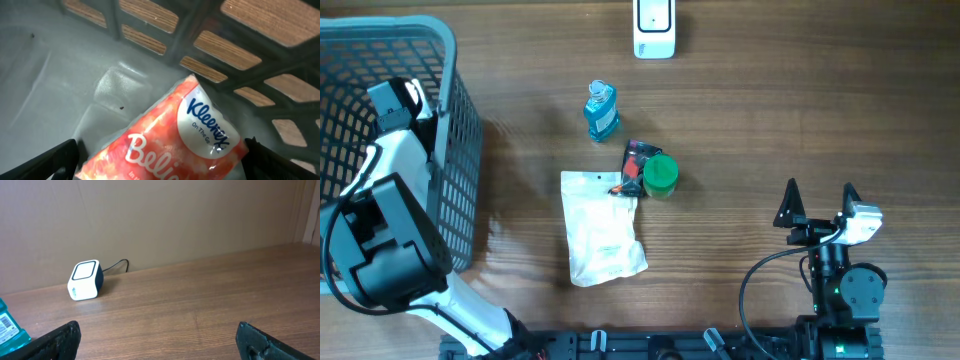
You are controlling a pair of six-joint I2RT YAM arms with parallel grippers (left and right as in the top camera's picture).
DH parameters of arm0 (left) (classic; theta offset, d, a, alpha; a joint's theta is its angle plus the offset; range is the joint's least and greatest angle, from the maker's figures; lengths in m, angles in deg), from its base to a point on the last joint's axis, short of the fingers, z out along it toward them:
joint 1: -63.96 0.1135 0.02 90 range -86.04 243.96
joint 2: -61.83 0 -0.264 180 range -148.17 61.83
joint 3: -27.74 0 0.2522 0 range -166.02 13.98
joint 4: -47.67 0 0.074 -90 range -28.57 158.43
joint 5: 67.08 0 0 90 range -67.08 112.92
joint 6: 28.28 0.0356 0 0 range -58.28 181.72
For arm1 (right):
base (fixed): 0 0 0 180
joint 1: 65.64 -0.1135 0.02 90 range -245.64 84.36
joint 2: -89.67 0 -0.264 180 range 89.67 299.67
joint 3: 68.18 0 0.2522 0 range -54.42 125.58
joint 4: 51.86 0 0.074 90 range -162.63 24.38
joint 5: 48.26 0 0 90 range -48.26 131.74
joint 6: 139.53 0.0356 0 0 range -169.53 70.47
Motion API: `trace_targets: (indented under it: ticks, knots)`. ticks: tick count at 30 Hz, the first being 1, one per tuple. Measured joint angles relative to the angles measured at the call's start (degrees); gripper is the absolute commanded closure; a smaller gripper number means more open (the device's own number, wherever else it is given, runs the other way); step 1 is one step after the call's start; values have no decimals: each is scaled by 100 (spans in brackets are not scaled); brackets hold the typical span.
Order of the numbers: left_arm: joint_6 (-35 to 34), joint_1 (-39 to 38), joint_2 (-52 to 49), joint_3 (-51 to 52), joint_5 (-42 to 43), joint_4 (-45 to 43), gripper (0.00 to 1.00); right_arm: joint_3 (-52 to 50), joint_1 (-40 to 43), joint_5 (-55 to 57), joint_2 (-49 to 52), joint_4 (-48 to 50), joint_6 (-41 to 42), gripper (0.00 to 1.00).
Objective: Scan the item barcode
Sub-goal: 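Grasp the red-and-white Kleenex tissue pack with the left gripper, then lift the tissue pack out and drop it on the table right of the jar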
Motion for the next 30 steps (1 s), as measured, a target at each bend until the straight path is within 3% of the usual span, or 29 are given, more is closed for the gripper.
trace_targets:
  ticks: [3, 13, 19, 23, 30]
  knots:
    - [118, 0, -11, 0, 7, 13, 0, 0, 0, 0, 0, 0, 0, 0]
    - [11, -33, -15, 0, 48, 39, 46, 0, 0, 0, 0, 0, 0, 0]
    - [-50, -33, -15, 0, 129, 20, 57, 0, 0, 0, 0, 0, 0, 0]
    - [-83, -33, -22, 0, 181, -20, 75, 0, 0, 0, -2, 0, 0, 0]
    - [-79, -63, 223, 33, 44, 199, 77, 0, 0, 0, -2, 0, 0, 0]
